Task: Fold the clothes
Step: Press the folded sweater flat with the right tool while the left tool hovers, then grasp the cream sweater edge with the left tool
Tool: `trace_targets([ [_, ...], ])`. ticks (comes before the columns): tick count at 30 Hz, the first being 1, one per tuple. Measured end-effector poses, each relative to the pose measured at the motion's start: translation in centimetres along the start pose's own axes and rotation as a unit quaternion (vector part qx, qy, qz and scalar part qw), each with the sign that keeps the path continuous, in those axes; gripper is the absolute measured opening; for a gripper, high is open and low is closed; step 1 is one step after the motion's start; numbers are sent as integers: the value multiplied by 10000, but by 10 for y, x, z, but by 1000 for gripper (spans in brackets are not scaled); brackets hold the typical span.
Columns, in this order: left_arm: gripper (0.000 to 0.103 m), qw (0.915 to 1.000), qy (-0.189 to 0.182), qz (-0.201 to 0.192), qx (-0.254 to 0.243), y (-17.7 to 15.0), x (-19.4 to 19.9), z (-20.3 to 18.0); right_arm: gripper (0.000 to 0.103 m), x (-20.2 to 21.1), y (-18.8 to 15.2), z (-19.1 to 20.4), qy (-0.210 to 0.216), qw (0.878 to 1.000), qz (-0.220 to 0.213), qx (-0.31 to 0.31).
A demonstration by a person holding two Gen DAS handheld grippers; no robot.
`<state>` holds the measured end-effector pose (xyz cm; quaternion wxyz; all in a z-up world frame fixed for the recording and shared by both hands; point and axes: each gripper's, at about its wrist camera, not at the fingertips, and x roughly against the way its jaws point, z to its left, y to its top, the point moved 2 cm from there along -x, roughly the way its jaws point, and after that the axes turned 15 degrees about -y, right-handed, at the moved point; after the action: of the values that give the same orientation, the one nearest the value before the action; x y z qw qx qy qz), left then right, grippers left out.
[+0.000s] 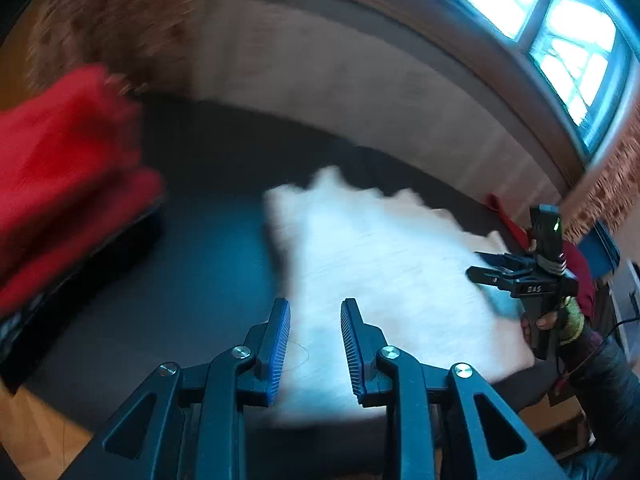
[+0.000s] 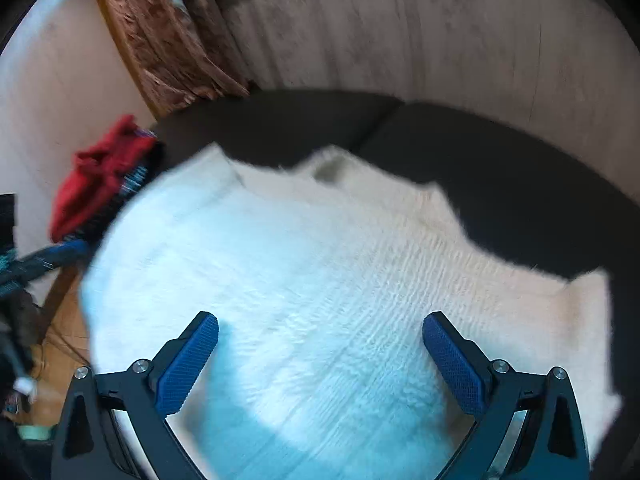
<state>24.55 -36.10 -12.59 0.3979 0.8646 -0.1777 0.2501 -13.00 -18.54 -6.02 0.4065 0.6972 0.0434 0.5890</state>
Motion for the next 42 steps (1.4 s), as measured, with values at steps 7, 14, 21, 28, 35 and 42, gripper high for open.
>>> trace_targets([
  [7, 27, 9937, -982, 497, 203, -20, -15, 25, 103, -7, -2, -9, 301, 9990, -96, -317],
  [14, 34, 9811, -1809, 674, 110, -9, -39, 23, 103, -11, -3, -1, 220, 9993, -104, -287],
  [21, 14, 9618, -2350, 1398, -139, -23, -55, 0, 103, -5, -4, -7, 279, 9989, -133, -339],
  [28, 5, 9716, -1744, 1589, -182, -54, -48, 6, 103, -5, -4, -14, 407, 9981, -166, -426],
  [35, 7, 9775, -1430, 1523, -288, -48, -43, -5, 103, -5, -3, -9, 280, 9989, -157, -331],
  [42, 17, 9856, -1634, 432, -48, -5, -20, -28, 103, -6, -2, -10, 295, 9989, -168, -335],
])
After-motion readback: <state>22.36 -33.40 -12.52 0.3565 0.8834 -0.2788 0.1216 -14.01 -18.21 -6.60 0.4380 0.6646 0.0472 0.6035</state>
